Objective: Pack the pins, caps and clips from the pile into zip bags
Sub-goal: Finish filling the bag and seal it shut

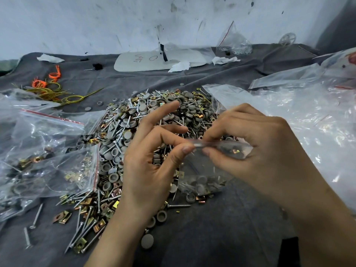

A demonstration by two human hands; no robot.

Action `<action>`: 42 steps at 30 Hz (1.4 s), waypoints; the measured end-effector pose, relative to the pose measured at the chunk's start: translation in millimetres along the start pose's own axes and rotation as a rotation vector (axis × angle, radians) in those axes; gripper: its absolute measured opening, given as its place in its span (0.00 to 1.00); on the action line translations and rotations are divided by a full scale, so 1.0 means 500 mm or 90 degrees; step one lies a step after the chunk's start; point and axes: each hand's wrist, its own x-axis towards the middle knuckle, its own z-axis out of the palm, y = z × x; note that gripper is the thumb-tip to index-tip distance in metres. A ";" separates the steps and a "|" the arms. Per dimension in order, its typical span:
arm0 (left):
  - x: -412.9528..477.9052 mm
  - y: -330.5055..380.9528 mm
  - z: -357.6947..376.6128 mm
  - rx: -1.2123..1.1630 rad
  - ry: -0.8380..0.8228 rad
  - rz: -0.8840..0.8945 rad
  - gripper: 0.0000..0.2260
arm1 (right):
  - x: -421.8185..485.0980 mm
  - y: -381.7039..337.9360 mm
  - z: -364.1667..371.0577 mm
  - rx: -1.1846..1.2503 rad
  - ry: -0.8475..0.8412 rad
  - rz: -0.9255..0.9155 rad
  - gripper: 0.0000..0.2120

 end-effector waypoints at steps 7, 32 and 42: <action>-0.004 0.000 0.002 0.011 -0.033 0.015 0.05 | -0.003 0.009 -0.004 0.008 0.004 -0.001 0.03; -0.005 0.009 0.001 0.046 -0.015 0.001 0.07 | -0.003 0.003 -0.007 0.083 -0.004 0.020 0.03; -0.008 0.008 -0.002 0.015 -0.034 -0.016 0.09 | -0.005 0.002 -0.010 0.160 -0.036 0.089 0.04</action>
